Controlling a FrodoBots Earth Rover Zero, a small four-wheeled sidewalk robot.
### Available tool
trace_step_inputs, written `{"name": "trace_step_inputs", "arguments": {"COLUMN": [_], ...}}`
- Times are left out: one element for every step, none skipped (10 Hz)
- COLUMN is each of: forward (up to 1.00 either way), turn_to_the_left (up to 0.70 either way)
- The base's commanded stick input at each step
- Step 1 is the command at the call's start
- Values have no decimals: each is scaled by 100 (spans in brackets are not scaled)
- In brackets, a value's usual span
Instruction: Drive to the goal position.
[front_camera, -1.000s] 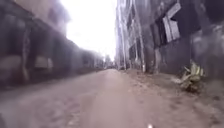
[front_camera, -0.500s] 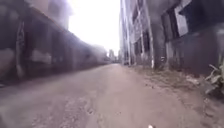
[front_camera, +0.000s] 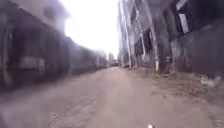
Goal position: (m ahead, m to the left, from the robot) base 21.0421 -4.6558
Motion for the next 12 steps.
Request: {"name": "trace_step_inputs", "arguments": {"forward": [100, 100, 100, 100, 100, 100, 100, 100, 100, 100, 100, 100], "turn_to_the_left": [0, 0, 0, 0, 0, 0, 0, 0, 0, 0, 0, 0]}}
